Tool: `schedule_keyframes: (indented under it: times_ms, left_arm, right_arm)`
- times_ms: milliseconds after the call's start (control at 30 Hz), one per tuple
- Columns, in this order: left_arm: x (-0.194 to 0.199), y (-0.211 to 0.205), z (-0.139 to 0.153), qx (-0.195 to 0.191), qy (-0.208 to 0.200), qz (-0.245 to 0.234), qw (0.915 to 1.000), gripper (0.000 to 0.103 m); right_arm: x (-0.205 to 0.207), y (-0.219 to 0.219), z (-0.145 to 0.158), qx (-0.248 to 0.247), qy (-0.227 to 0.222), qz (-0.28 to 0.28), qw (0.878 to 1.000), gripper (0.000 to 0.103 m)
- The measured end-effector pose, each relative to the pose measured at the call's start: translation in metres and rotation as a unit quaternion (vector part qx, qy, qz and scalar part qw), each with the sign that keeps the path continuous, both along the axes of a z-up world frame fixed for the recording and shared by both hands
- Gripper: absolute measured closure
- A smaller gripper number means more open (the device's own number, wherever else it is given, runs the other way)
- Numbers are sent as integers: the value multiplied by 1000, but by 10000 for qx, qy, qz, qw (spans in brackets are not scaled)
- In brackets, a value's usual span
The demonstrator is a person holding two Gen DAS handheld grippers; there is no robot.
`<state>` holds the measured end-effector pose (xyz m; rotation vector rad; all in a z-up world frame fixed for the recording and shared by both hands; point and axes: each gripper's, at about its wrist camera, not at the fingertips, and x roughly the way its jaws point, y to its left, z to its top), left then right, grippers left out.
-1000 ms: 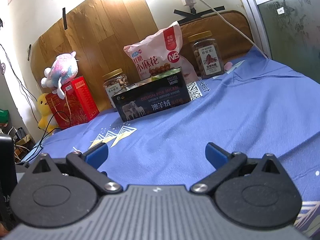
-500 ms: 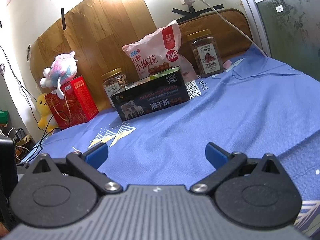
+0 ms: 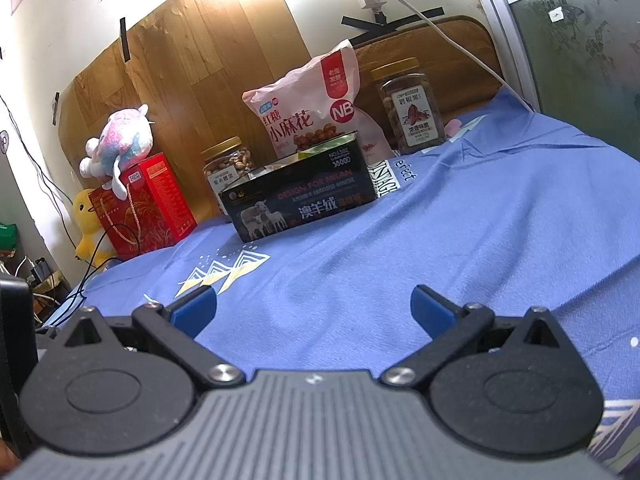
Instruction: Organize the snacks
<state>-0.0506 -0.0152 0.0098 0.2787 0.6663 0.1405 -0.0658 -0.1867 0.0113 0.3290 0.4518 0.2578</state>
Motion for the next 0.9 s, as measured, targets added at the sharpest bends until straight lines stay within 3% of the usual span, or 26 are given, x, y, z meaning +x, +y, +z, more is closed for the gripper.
schedule_keyframes:
  times_ms: [900]
  left_arm:
    - [6,2,-1,-186,233,-28,9996,0]
  right_arm:
    - [-1,0,1,6,-5,-14,10000,0]
